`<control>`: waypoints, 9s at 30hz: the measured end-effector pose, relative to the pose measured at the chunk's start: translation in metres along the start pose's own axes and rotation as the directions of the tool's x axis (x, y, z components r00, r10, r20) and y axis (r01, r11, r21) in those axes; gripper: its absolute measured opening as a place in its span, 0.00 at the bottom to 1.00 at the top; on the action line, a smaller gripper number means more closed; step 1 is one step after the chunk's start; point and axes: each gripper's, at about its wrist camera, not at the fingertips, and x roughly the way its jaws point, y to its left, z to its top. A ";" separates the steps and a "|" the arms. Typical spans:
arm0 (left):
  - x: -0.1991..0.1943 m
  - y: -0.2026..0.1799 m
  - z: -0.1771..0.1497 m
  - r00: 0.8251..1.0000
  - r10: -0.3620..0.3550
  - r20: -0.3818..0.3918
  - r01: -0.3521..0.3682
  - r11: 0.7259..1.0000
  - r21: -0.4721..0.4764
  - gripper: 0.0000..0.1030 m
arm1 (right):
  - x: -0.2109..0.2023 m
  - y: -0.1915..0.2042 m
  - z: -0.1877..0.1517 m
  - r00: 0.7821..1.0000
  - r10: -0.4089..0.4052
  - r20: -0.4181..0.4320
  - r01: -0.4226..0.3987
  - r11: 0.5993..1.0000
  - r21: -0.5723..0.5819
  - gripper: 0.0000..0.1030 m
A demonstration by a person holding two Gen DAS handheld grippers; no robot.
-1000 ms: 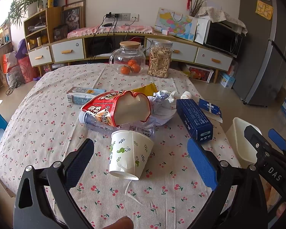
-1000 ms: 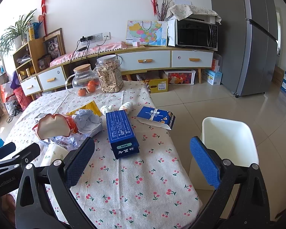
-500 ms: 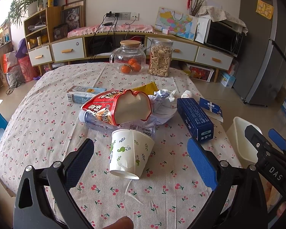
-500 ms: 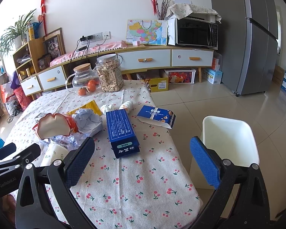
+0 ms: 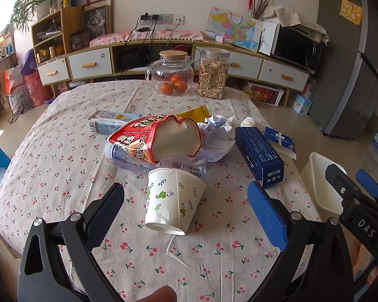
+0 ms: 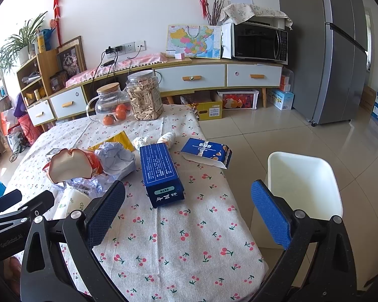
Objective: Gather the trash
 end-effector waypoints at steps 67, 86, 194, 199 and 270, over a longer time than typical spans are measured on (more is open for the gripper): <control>0.115 0.031 0.009 0.899 0.020 -0.438 0.008 0.998 0.062 0.93 | 0.190 0.044 0.029 0.792 0.123 -0.598 -0.201 0.977 -0.066 0.52; 0.077 0.061 -0.008 0.907 -0.093 -0.412 0.084 0.996 -0.039 0.63 | 0.139 0.048 0.027 0.838 0.164 -0.521 -0.251 0.963 -0.100 0.51; 0.121 -0.158 0.073 0.943 -0.287 -0.171 0.284 0.958 -0.039 0.56 | 0.077 -0.180 0.051 0.982 -0.126 -0.138 0.142 0.984 0.109 0.52; 0.113 -0.175 0.071 0.942 -0.302 -0.144 0.305 0.952 -0.002 0.56 | 0.083 -0.202 0.043 0.963 -0.193 -0.189 0.220 0.967 0.130 0.52; 0.131 -0.117 0.060 0.986 0.114 -0.120 -0.093 0.982 0.167 0.82 | 0.158 -0.136 0.052 0.916 0.008 -0.401 0.032 0.995 0.095 0.92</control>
